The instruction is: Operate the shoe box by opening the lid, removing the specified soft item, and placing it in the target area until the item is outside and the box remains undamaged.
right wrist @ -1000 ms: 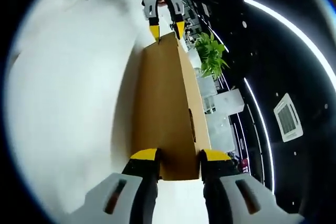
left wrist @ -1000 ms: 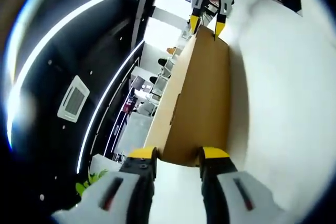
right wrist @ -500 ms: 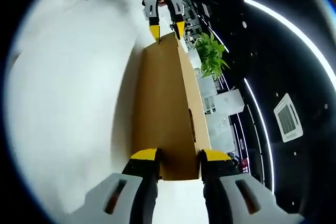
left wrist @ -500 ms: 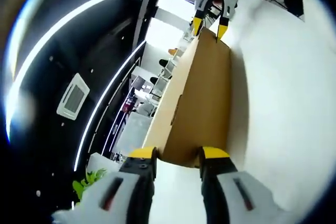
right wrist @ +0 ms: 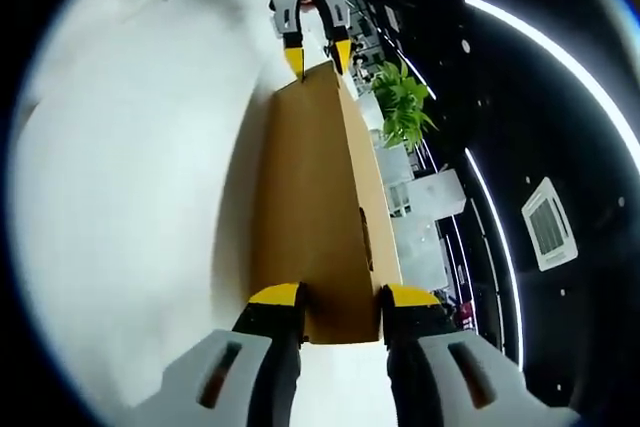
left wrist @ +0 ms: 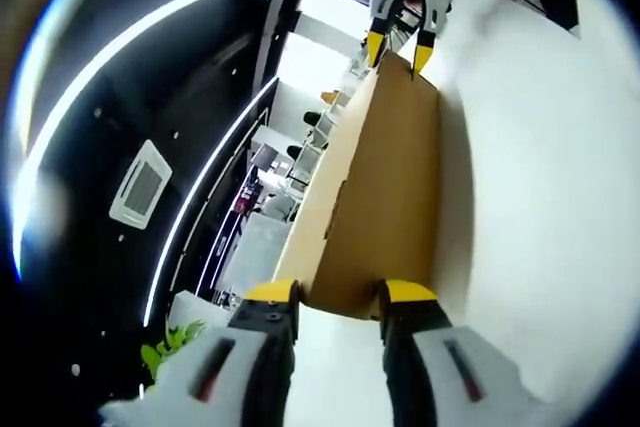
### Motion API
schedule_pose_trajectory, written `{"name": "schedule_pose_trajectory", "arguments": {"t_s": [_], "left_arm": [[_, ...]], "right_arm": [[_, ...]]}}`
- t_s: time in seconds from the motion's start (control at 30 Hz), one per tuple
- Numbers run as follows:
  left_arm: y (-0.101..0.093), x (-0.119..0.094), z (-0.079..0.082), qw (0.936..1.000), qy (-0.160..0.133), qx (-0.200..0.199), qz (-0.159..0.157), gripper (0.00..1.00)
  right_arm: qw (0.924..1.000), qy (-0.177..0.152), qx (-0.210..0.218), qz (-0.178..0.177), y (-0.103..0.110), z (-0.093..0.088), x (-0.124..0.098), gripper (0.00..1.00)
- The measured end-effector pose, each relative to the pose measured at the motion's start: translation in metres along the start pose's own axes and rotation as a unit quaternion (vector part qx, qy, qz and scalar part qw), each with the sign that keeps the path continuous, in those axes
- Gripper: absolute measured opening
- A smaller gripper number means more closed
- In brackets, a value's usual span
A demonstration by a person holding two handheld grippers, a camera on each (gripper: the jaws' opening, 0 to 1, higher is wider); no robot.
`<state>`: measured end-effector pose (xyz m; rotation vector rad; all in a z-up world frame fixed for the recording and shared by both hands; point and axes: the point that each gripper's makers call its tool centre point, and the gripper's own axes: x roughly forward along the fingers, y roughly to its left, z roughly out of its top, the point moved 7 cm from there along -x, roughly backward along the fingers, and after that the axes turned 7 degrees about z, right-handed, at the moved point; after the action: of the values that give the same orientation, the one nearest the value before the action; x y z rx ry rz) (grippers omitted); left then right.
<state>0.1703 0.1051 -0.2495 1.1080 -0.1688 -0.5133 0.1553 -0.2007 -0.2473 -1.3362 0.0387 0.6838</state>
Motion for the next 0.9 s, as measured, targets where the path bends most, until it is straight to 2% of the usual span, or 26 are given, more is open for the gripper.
{"name": "schedule_pose_trajectory", "arguments": {"t_s": [0.37, 0.53, 0.9], "left_arm": [[0.0011, -0.0004, 0.0013, 1.0, 0.003, 0.002, -0.005, 0.32], [0.0019, -0.0006, 0.0012, 0.9999, -0.001, -0.011, -0.009, 0.31], [0.0011, 0.0003, 0.0013, 1.0, -0.001, -0.003, -0.005, 0.31]], "right_arm": [[1.0, 0.001, -0.005, 0.007, -0.0034, -0.0002, -0.0004, 0.3], [0.9999, 0.001, -0.004, 0.01, -0.0048, -0.0035, 0.0014, 0.3], [0.9999, 0.002, 0.001, 0.014, -0.0082, -0.0073, 0.0024, 0.3]]}}
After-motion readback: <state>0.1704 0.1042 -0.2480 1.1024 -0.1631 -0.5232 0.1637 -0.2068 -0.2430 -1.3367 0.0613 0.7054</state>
